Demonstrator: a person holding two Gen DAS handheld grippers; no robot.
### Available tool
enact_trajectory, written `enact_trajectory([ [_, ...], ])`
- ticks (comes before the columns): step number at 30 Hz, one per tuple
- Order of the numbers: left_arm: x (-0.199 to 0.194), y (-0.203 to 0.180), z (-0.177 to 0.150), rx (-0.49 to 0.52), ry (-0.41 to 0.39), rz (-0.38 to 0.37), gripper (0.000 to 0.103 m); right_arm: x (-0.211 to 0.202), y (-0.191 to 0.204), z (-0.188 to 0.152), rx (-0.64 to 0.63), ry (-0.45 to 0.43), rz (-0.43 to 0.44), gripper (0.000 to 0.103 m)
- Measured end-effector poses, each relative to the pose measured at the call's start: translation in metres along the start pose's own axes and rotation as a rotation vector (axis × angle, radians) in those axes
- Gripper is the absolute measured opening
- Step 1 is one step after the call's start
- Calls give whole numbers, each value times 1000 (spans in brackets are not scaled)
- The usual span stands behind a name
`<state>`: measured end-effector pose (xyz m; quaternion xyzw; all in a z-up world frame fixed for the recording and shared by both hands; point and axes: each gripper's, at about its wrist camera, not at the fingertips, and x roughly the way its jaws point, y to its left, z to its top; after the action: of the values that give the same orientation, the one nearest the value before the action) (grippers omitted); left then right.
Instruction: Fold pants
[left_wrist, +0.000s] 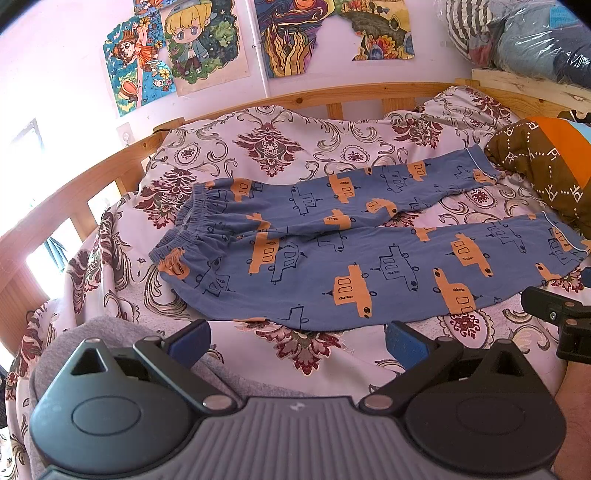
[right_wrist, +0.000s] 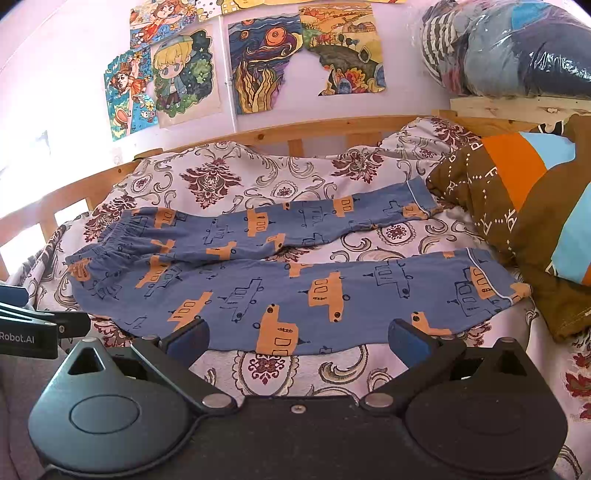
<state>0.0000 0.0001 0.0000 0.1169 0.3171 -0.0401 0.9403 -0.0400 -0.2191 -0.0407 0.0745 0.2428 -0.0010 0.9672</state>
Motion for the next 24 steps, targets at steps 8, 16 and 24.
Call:
enact_trajectory([
  [8, 0, 0, 0, 0, 1, 0, 103, 0, 0, 0, 1, 0, -1, 102],
  [16, 0, 0, 0, 0, 1, 0, 103, 0, 1, 0, 1, 1, -1, 102],
  [24, 0, 0, 0, 2, 2, 0, 103, -1, -1, 0, 4, 4, -5, 102],
])
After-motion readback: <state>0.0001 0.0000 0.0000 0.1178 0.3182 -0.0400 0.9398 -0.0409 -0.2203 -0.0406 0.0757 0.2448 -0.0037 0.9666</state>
